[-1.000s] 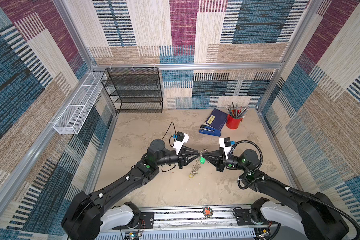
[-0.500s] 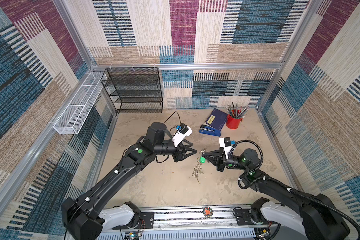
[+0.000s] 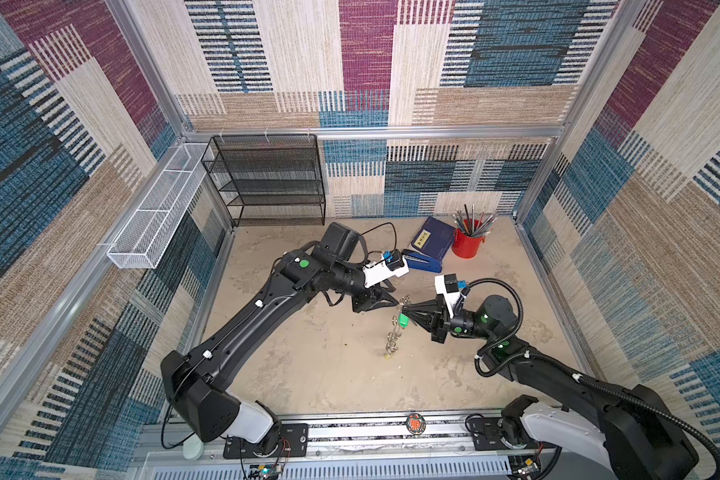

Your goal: Put the keys on the keyring

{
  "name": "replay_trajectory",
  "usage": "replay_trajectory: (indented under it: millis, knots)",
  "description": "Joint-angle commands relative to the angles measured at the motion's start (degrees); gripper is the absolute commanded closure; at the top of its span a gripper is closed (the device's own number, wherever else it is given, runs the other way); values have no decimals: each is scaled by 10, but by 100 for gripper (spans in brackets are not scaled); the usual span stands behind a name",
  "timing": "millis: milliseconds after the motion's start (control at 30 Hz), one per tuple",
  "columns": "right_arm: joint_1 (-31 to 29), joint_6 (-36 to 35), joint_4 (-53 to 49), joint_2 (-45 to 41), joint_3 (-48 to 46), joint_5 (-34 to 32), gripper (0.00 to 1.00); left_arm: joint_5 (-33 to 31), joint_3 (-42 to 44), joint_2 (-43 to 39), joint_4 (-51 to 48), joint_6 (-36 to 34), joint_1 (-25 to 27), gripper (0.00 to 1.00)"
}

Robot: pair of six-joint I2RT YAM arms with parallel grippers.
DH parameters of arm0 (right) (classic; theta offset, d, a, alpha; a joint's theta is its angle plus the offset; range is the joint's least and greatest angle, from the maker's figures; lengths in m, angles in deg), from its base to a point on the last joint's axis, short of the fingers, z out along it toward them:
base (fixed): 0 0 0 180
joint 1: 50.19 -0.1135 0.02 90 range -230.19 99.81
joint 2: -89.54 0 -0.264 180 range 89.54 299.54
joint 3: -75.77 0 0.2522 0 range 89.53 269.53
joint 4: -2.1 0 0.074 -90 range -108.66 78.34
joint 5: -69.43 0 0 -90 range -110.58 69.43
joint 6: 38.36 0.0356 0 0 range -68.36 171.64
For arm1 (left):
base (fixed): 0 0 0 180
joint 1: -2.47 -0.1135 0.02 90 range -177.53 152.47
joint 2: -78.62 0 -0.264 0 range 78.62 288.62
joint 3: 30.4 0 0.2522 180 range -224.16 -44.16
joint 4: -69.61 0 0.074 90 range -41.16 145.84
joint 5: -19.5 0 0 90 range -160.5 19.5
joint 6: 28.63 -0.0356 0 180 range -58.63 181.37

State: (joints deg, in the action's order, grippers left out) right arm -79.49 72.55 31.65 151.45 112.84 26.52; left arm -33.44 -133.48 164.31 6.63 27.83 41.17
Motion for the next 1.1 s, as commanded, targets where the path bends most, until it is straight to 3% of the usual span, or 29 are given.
replay_trajectory:
  millis: [0, 833, 1067]
  knots:
    - [-1, -3, 15, 2, 4, -7, 100, -17, -8, 10, -50, -53, 10, 60]
    - [-6, -9, 12, 10, 7, -4, 100, -35, -34, 53, -39, -47, 26, 76]
    - [-7, -10, 10, 12, 8, -7, 100, -54, -36, 57, -41, -46, 27, 94]
